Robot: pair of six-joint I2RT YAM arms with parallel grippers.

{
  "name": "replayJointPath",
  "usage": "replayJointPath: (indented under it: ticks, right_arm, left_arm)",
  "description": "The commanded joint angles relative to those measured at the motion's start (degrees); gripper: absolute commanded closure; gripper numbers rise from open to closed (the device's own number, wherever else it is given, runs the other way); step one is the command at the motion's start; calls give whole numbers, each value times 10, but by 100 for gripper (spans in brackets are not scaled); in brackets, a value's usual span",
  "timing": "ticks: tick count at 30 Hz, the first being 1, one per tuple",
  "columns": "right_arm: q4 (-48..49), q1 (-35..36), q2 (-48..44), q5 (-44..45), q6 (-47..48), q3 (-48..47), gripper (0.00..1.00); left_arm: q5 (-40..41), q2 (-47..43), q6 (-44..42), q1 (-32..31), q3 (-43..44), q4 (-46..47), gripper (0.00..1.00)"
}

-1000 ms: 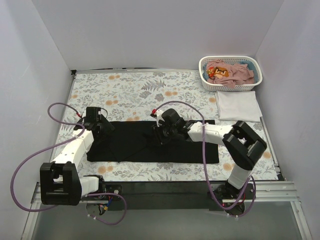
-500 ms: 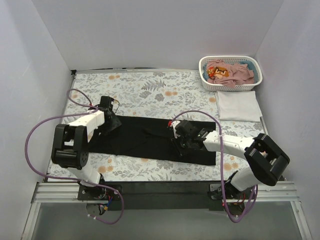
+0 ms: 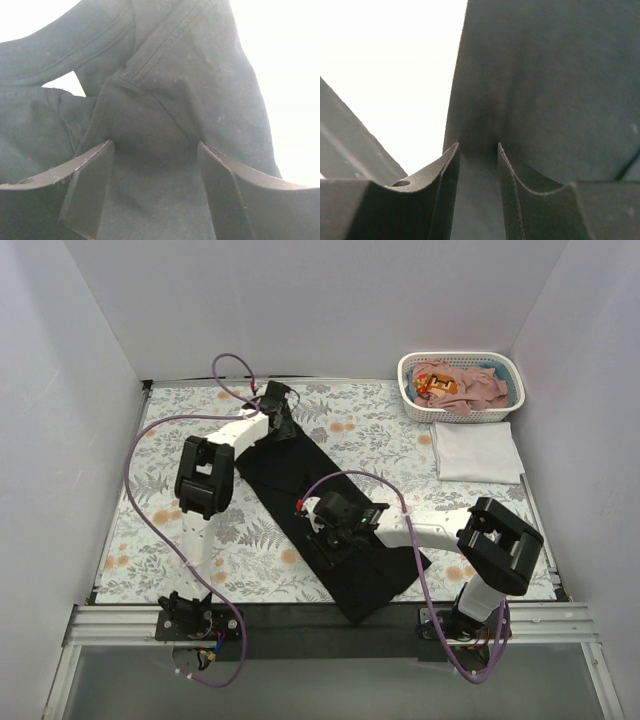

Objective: Fold and stack the t-shirts
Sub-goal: Fold the tshirt

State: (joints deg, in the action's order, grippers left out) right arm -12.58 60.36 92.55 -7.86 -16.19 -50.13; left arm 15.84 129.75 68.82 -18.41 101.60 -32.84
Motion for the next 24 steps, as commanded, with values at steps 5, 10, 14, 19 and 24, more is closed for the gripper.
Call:
replayJointPath:
  ticks: [5,10,14,19,24]
  right_arm:
    - [-73,16,22,-30,39,-75,57]
    - [-76,-36,39,-37,88,-177,56]
    - [-65,-97,89,-83,103,-252,55]
    - [-25,-144,154,-116,95,-339,55]
    - [15,-165,264,-132,79,-464,54]
  left_arm:
    - [-5,18,-32,-45,40,50,28]
    - [56,-122,-27,-35,27,61,20]
    - [97,-233,3,3,-30,36,17]
    - [151,-384,59,36,-232,14,14]
    - [77,-563,75,32,-460,57,14]
